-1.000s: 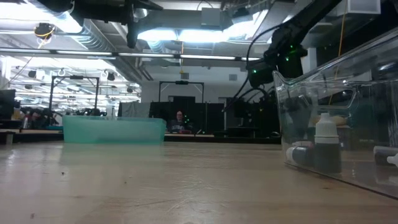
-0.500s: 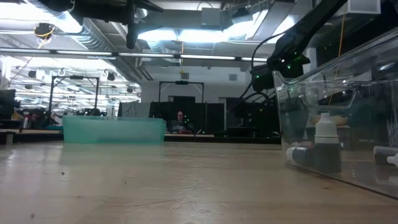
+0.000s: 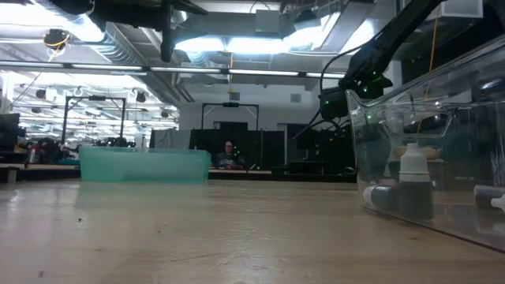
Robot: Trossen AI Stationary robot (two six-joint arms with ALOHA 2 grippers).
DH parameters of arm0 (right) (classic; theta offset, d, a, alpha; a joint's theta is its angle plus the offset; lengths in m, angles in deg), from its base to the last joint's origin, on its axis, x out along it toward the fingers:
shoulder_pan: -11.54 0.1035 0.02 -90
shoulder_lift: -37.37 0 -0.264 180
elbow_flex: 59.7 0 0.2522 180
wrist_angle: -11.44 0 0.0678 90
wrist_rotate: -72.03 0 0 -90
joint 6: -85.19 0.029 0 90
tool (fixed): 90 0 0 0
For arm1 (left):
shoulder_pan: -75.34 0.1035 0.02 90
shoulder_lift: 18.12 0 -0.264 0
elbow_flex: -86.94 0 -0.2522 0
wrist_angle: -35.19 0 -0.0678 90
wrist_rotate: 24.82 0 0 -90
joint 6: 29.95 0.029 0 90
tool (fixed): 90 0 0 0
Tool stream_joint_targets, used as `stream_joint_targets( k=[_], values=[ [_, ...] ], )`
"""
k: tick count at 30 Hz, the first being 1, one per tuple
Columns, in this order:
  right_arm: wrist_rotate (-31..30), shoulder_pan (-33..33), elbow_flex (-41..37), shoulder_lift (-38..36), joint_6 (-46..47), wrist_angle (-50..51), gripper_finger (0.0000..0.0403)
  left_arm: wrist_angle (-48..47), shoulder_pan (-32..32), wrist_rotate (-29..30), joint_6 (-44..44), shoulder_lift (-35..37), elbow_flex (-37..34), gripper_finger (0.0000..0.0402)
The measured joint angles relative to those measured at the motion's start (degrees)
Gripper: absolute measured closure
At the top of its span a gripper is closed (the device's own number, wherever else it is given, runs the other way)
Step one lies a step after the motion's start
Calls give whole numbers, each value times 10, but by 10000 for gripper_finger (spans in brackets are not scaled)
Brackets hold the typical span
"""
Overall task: Pick & Place Food Item
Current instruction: Put the orange food coloring bottle into the transparent bin
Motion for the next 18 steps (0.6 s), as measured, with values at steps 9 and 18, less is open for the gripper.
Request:
stream_joint_targets(
  k=[9, 18],
  values=[
    [11, 0, 2, 28, 19, 2, 192, -4, 0, -1, 0, 0, 0, 217],
    [45, 0, 1, 29, 60, 2, 294, -12, 0, -3, 15, 0, 0, 217]
  ],
)
